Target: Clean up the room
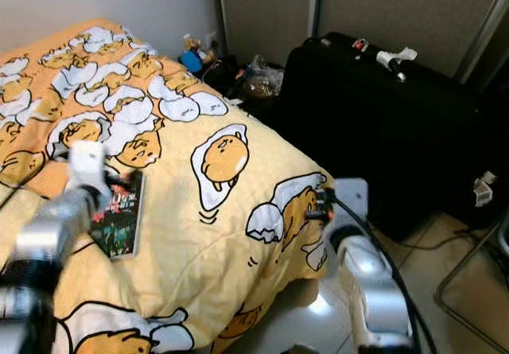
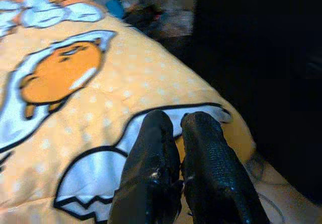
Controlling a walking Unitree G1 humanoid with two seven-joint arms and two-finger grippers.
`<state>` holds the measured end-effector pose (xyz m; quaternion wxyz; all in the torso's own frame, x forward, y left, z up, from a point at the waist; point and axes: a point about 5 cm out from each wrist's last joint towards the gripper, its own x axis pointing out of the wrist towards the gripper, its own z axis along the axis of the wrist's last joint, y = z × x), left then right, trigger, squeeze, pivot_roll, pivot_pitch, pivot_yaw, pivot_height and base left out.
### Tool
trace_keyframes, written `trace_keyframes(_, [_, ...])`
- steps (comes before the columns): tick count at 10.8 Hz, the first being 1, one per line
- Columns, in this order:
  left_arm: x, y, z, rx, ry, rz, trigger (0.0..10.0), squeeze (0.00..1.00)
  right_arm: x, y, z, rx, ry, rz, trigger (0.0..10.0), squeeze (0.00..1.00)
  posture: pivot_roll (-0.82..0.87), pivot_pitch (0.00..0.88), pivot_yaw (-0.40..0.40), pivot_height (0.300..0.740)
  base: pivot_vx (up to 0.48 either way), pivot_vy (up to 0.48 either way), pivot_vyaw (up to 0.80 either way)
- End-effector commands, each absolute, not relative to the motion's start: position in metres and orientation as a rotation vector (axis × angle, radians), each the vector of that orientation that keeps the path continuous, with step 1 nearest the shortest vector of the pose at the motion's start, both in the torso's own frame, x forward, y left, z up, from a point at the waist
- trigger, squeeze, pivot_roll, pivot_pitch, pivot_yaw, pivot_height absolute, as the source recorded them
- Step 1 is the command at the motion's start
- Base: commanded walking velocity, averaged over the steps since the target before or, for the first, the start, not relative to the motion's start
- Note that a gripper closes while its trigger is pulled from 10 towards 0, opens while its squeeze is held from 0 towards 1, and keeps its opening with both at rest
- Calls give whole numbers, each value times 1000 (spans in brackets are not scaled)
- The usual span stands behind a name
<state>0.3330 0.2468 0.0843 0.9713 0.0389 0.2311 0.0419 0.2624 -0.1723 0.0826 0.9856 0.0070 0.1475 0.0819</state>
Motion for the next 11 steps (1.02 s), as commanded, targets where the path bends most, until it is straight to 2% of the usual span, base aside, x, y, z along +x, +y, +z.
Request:
trace_keyframes(1, [335, 263, 85, 41, 480, 162, 10000, 1000, 264, -161, 88, 8, 299, 264, 10000, 0, -55, 0, 107, 740, 0, 0, 0])
trace_keyframes(3, [337, 283, 88, 31, 486, 227, 10000, 1000, 265, -157, 96, -18, 313, 359, 10000, 0, -68, 0, 79, 740, 0, 0, 0])
trace_keyframes(4, [329, 300, 83, 58, 501, 252, 10000, 1000, 264, -160, 100, -37, 321, 387, 10000, 0, -87, 0, 56, 740, 0, 0, 0])
trace_keyframes(6, [320, 309, 74, 70, 528, 224, 10000, 1000, 258, -166, 108, -83, 339, 451, 10000, 0, -137, 0, 19, 740, 0, 0, 0])
trace_keyframes(7, [315, 315, 71, 72, 532, 242, 10000, 1000, 252, -165, 117, -91, 342, 551, 10000, 0, -161, 0, -5, 740, 0, 0, 0])
trace_keyframes(8, [313, 315, 68, 34, 532, 225, 10000, 502, 240, -161, 130, -80, 348, 709, 10000, 0, -192, 0, -36, 740, 0, 0, 0])
trace_keyframes(9, [311, 314, 65, 19, 537, 214, 10000, 200, 235, -159, 134, -70, 359, 801, 10000, 0, -202, 2, -44, 740, 0, 0, 0])
trace_keyframes(10, [307, 318, 61, 68, 553, 235, 10000, 0, 230, -158, 141, -83, 385, 929, 10000, 0, -224, 14, -54, 740, 0, 0, 0])
trace_keyframes(11, [302, 324, 60, 102, 567, 271, 10000, 0, 230, -159, 146, -93, 398, 976, 10000, 0, -234, 27, -57, 740, 0, 0, 0])
